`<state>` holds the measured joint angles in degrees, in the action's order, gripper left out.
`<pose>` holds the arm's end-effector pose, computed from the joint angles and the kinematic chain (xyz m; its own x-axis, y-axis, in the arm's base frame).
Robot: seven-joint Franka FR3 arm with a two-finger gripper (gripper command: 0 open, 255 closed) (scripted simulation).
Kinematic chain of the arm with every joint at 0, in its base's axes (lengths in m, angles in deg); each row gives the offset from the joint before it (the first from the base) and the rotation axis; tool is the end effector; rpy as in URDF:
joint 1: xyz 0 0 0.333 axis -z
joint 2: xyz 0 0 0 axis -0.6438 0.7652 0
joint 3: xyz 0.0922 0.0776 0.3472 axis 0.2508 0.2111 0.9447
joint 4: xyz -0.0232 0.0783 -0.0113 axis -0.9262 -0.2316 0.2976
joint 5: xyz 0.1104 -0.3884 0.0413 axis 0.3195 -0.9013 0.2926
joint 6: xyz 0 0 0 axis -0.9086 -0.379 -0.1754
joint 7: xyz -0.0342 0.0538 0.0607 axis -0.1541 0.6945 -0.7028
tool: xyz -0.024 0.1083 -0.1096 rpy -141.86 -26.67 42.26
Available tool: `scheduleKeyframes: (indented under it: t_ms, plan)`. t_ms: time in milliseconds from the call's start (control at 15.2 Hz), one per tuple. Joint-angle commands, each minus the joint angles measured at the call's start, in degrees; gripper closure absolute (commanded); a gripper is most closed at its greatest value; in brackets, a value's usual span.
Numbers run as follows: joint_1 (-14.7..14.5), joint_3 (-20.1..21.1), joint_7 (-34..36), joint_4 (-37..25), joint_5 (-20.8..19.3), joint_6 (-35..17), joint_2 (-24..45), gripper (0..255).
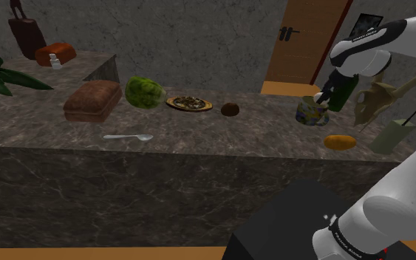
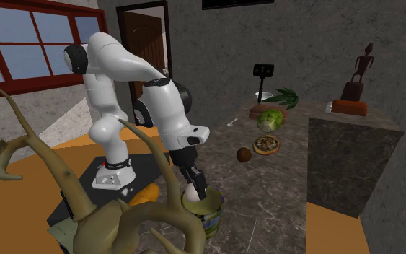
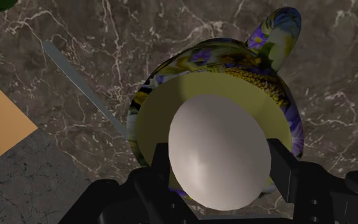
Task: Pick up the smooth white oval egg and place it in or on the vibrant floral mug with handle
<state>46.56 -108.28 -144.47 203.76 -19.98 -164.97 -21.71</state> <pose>0.3782 -0.4380 0.4395 0.8848 0.4191 0.2036 0.3762 -0.9004 0.2187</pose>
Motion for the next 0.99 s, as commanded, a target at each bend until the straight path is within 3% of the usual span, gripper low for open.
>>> scheduleKeyframes:
  t_ms: [0,330,594,924]
  plan:
    - [0.0,0.0,0.0,0.0,0.0,0.0,0.0,0]
    - [0.0,0.0,0.0,0.0,0.0,0.0,0.0,0]
    - [0.8,1.1,4.4,-1.9,-6.3,6.2,-6.2,0]
    - [0.9,1.2,4.3,-1.9,-6.3,6.2,-6.2,0]
